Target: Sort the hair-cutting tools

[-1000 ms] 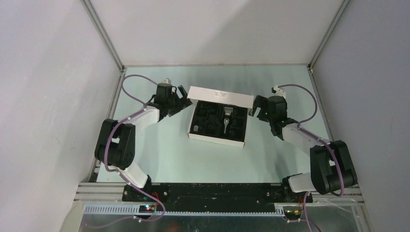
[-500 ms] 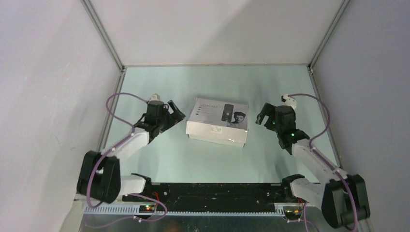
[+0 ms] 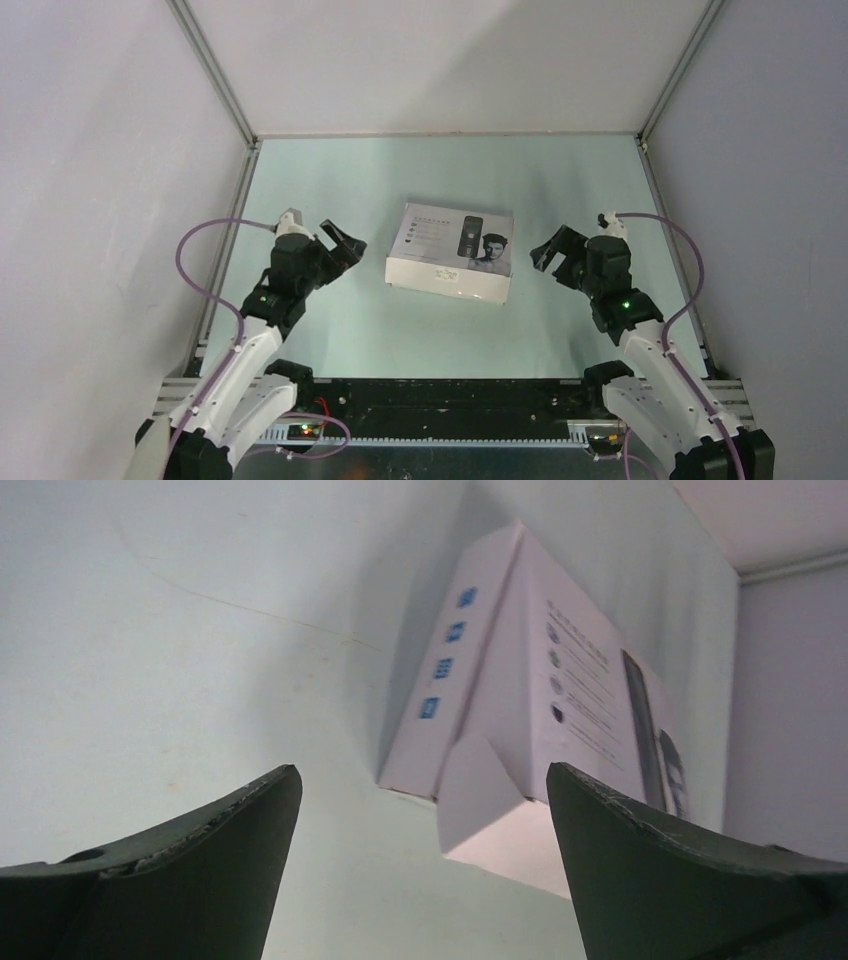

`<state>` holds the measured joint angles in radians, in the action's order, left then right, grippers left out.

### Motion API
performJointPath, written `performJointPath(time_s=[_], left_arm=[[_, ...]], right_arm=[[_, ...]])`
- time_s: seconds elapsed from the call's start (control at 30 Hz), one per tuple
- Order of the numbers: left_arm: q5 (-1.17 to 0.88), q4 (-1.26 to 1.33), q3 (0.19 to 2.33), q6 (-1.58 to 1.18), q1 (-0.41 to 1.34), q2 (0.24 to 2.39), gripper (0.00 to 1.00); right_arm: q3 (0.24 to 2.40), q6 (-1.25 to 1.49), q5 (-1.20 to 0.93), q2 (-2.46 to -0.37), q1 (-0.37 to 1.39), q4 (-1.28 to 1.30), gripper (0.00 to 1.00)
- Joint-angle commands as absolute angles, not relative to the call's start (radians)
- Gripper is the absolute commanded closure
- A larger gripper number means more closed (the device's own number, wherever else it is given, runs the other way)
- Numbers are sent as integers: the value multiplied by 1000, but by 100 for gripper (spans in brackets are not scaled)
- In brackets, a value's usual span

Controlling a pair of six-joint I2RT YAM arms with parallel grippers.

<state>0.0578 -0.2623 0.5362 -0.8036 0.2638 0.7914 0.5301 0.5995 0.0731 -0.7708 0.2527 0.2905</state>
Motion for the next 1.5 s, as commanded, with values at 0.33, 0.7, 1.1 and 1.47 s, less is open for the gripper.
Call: performJointPath(time_s=[0.33,0.7,1.1,1.47], left_arm=[[-274,-6,701,-884,230,1168,0],[-376,122,861,-924,230,1496,0],[-519,206,1069,-1021,234,1772,0],[-497,179,1196,-991,232,1805,0]], right_arm=[[524,826,-321,-1083,210,-120,1],[670,830,-492,-1456,167,-262,1],[909,849,-592,-1737,141,-315,1],[1066,761,-603,-1801,115,-215,1]])
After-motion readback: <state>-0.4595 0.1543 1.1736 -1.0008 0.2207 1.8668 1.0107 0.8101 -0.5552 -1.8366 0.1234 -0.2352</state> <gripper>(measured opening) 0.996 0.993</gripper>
